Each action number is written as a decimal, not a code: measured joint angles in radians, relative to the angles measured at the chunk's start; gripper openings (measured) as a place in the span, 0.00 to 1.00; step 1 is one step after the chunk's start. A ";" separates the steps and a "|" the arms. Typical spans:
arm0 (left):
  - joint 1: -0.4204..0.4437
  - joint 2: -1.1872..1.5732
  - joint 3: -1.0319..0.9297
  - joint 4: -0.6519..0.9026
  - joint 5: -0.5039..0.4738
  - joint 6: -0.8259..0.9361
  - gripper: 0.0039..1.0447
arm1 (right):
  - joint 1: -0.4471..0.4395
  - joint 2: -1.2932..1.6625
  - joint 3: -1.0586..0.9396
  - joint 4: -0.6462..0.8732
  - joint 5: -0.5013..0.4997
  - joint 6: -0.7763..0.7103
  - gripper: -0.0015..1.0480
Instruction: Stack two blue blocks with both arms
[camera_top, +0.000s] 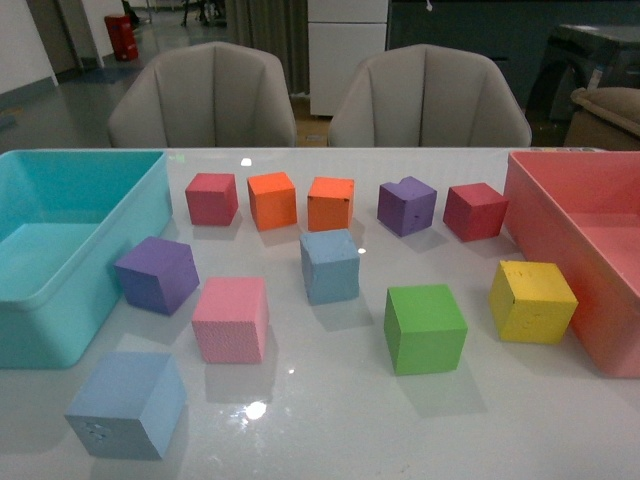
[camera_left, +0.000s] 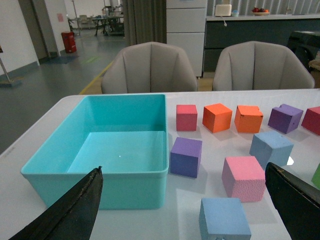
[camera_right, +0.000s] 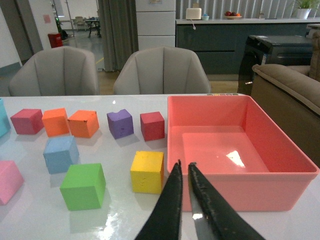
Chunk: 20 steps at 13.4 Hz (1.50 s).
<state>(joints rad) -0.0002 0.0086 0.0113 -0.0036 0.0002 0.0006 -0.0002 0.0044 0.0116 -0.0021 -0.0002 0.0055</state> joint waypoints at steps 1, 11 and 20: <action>0.000 0.000 0.000 0.000 0.000 0.000 0.94 | 0.000 0.000 0.000 -0.002 0.000 -0.001 0.13; -0.099 0.639 0.160 0.314 0.015 0.057 0.94 | 0.000 0.000 0.000 -0.002 0.000 0.000 0.94; -0.141 1.581 0.513 0.363 0.115 -0.051 0.94 | 0.000 0.000 0.000 -0.001 0.000 -0.001 0.94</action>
<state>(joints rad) -0.1410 1.5894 0.5240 0.3595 0.1154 -0.0502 -0.0002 0.0044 0.0116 -0.0032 0.0002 0.0048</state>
